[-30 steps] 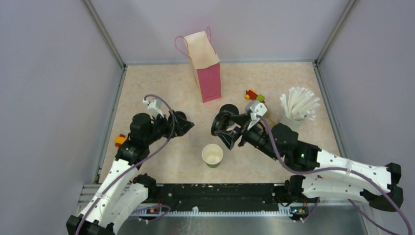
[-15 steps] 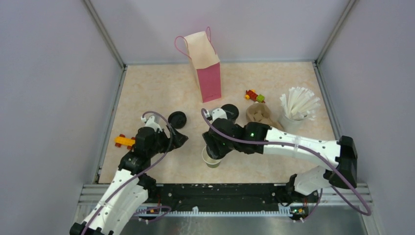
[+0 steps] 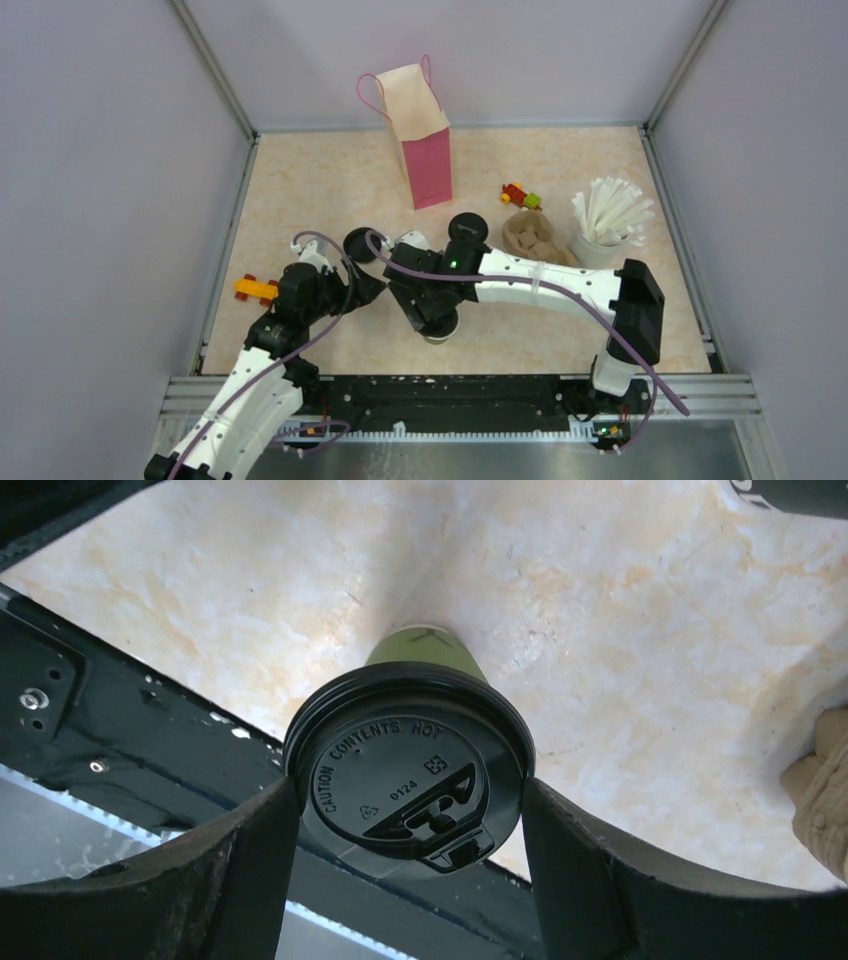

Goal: Pack the takeout coffee

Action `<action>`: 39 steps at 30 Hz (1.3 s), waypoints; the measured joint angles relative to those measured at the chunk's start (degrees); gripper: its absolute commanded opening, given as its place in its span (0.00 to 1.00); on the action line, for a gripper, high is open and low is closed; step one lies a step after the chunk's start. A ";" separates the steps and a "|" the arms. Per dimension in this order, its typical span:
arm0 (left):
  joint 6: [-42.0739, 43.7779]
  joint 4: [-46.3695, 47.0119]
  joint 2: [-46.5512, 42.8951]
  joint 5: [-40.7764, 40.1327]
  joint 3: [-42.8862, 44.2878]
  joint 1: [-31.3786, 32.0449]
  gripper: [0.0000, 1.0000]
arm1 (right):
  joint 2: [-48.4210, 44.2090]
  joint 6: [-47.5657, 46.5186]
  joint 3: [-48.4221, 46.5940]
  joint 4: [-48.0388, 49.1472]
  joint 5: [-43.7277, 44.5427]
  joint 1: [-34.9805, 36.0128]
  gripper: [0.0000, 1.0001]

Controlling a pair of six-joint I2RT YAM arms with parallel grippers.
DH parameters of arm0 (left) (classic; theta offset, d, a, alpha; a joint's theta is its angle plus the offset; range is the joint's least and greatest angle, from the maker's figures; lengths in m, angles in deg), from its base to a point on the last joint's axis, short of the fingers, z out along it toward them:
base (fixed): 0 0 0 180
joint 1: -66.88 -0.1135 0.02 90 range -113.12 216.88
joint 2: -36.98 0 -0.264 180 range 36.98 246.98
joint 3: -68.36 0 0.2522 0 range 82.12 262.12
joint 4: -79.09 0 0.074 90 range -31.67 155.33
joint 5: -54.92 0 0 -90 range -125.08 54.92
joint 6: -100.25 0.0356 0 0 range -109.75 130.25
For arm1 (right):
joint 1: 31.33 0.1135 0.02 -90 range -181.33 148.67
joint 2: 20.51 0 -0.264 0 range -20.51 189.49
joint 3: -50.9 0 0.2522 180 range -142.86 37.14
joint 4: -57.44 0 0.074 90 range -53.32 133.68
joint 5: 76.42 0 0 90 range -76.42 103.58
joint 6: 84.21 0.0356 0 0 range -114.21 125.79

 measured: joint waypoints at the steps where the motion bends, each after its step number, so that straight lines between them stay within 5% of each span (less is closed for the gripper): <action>1: 0.00 0.09 0.02 0.11 -0.02 0.00 0.92 | 0.61 0.00 -0.46 -0.57 0.02 0.02 0.68; 13: 0.00 1.03 0.11 1.38 -0.22 0.00 0.91 | 2.82 -0.09 -8.50 -6.29 -0.28 0.09 0.69; 39: 0.00 1.03 -0.04 1.38 -0.22 0.00 0.91 | 6.71 -2.62 -8.96 -9.81 -1.38 -0.22 0.75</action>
